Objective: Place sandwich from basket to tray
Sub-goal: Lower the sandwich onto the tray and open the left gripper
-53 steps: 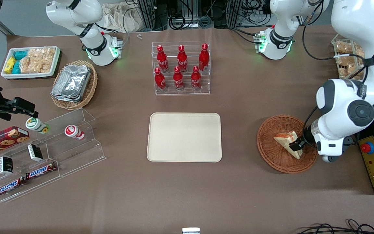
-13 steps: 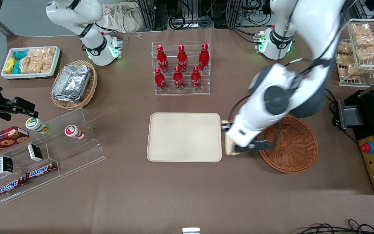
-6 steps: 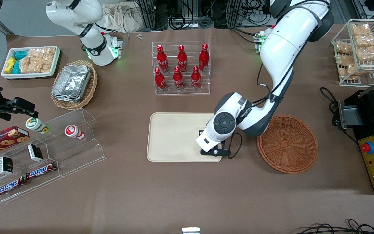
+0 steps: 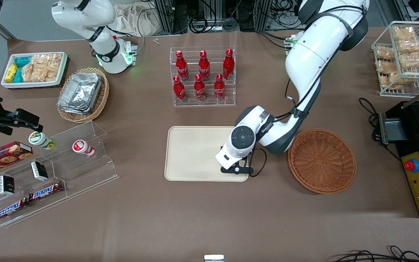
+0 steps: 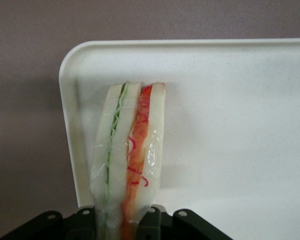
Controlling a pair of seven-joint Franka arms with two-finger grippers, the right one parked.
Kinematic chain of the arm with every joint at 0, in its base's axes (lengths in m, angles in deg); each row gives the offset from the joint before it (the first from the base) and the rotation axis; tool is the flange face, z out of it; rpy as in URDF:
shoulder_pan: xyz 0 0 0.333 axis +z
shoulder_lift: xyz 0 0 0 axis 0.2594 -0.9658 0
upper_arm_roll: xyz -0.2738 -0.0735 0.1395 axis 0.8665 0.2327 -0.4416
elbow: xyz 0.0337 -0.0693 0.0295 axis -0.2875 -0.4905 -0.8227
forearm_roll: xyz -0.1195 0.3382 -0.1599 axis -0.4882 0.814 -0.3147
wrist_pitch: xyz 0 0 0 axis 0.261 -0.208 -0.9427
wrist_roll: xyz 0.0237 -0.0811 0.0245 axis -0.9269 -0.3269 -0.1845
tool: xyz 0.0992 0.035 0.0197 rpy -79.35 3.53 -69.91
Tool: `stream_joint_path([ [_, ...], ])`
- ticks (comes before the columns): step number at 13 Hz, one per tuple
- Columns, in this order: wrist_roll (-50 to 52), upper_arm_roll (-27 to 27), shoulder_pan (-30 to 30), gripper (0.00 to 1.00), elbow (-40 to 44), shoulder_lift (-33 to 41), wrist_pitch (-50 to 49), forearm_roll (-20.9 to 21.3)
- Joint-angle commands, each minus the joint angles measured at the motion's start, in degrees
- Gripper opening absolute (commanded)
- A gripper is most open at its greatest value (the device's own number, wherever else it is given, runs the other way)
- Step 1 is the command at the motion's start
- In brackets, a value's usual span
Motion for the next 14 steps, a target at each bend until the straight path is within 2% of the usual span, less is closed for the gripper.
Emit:
stream_joint_path([
  [1,4.27,-0.49,-1.6,1.0,1.26,-1.34,0.65,4.3],
  [4,4.1,-0.49,-1.16,1.0,1.52,-0.12,0.21,4.31],
  [7,7.95,-0.4,2.07,1.0,1.88,5.23,-0.49,2.99],
  [12,7.27,-0.14,7.79,1.0,1.79,15.78,-9.88,2.38],
  [14,3.68,-0.4,8.67,1.0,1.88,19.29,-14.19,0.98],
])
